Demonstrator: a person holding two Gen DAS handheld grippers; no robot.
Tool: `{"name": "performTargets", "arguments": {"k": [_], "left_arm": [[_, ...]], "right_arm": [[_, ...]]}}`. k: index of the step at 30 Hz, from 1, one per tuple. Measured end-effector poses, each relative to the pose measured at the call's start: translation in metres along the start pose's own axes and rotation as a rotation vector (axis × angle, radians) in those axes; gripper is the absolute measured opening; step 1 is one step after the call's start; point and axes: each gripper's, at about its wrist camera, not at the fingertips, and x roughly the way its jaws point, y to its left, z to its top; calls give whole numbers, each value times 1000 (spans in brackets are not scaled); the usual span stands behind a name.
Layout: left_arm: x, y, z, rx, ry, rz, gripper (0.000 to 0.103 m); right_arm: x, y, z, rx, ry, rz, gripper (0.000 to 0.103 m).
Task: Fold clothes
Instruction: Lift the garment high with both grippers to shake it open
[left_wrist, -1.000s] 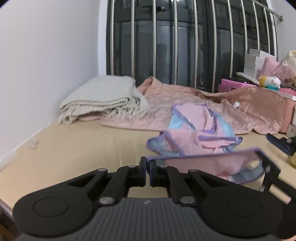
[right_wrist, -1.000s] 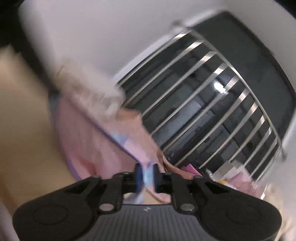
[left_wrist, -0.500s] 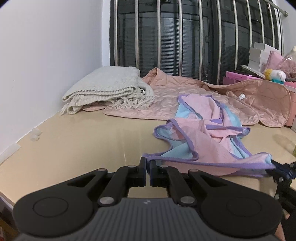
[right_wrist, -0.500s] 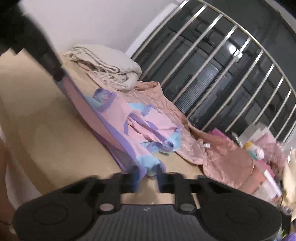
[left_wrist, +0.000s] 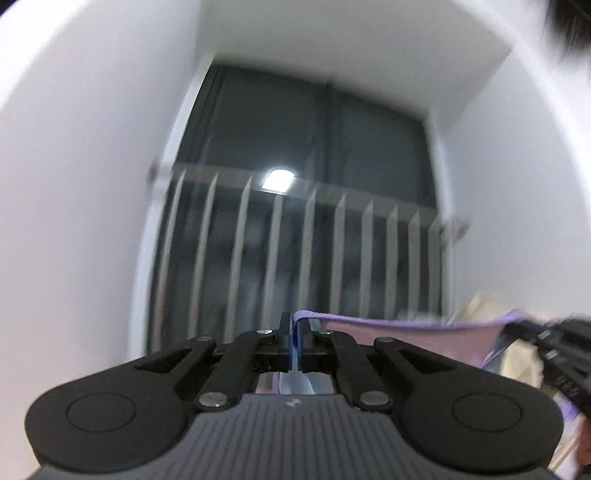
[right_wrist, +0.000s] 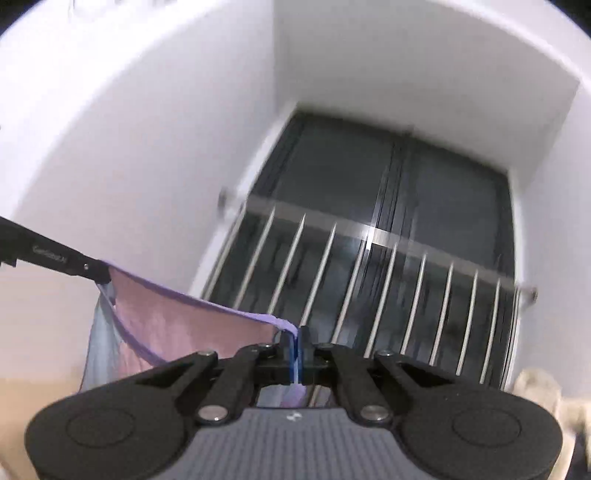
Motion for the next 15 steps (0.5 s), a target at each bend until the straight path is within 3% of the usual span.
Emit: {"name": "performTargets", "arguments": {"k": [2,5,10,12,15], "left_arm": [[1,-2,14,15,-26,-36,1],[60,11,7,5,99,-35,1],[206,40,-38,43,282,93,1],[231,46,-26,24,251,147,1],[244,51,-3,-8,172,200,1]], "right_arm": [[-8,-12,21,19,-41,4,1],[25,-23,20,26,37,14,1],[175,-14,-38,42,275,36,1],[235,-7,-62,46,306,10,1],[262,-14,-60,180,60,3,1]]}}
